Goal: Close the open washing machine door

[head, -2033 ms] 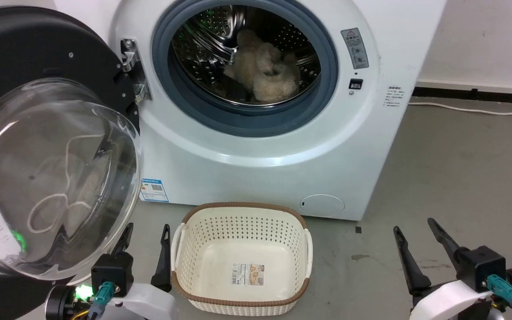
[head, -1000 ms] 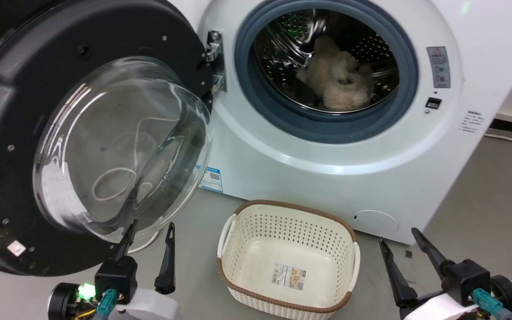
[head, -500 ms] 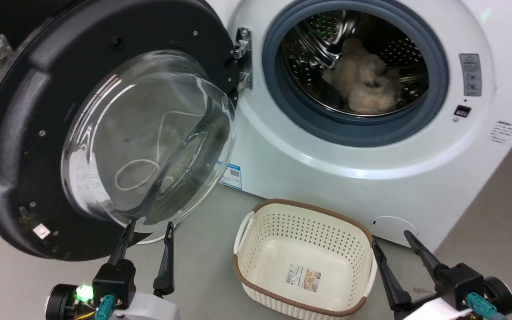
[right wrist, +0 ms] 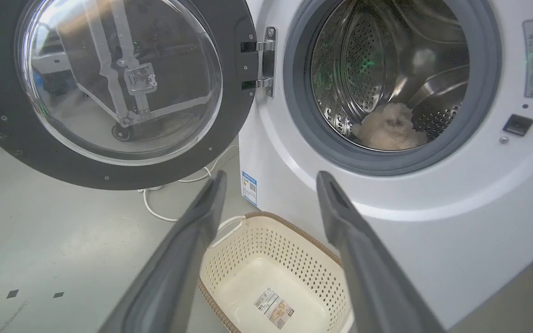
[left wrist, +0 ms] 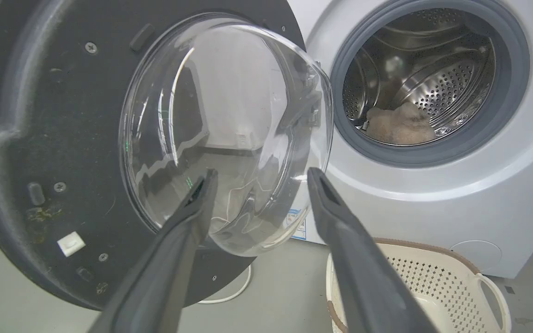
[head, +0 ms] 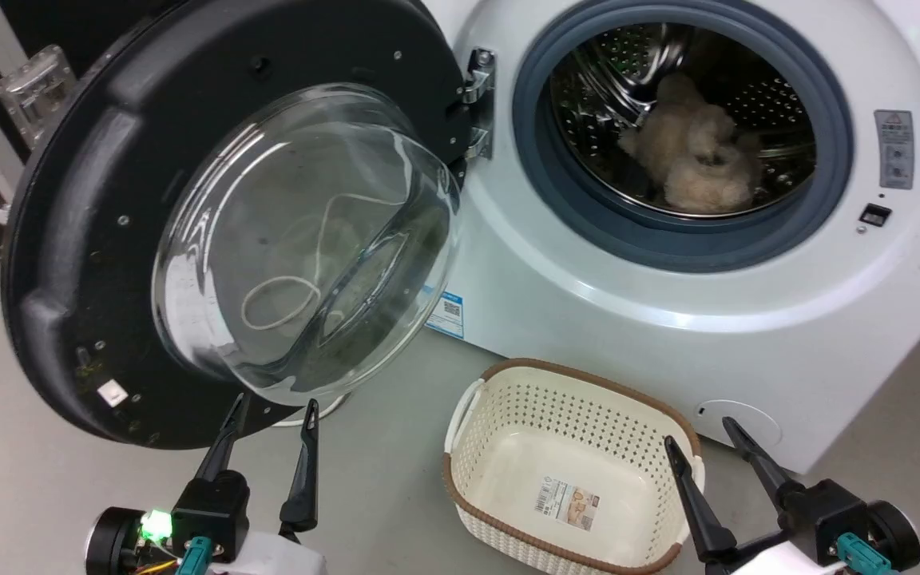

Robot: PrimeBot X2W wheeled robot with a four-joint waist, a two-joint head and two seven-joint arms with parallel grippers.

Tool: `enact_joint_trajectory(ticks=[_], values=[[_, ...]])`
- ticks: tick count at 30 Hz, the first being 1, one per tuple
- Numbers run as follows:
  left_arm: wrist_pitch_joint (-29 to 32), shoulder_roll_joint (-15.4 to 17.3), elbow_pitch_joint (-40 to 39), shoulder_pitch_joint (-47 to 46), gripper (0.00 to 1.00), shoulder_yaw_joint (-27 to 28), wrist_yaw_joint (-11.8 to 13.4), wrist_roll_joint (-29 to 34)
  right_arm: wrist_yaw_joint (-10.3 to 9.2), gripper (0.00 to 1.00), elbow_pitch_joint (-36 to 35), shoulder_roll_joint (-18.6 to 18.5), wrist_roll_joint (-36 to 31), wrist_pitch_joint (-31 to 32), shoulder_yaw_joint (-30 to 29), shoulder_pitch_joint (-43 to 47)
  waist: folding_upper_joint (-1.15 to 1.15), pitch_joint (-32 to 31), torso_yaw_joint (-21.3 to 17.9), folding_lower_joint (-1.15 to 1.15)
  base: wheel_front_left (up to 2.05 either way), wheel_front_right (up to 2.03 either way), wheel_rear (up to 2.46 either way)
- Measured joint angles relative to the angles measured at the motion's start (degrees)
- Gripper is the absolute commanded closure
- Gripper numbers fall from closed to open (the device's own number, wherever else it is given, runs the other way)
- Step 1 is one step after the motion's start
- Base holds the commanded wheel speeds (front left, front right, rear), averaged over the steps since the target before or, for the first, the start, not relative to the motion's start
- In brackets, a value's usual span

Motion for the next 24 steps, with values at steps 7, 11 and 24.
enact_joint_trajectory(ticks=[7, 11, 24], values=[[-0.9, 0.4, 0.2, 0.0, 0.00, -0.6, 0.0, 0.0, 0.00, 0.00, 0.2, 0.0, 0.1, -0.8, 0.4, 0.5, 0.00, -0.1, 1.6, 0.00, 0.00, 0.00, 0.00], [-1.4, 0.5, 0.2, 0.0, 0.00, -1.0, 0.0, 0.0, 0.00, 0.00, 0.6, 0.0, 0.1, -1.4, 0.6, 0.6, 0.00, -0.1, 2.6, 0.00, 0.00, 0.00, 0.00], [-3.0, -0.3, -5.9, -2.0, 1.00, 5.1, -0.1, -5.5, 0.00, 0.00, 0.9, -0.4, 0.6, -2.9, 1.2, 0.6, 0.00, 1.7, 5.5, 0.00, 0.00, 0.00, 0.00]])
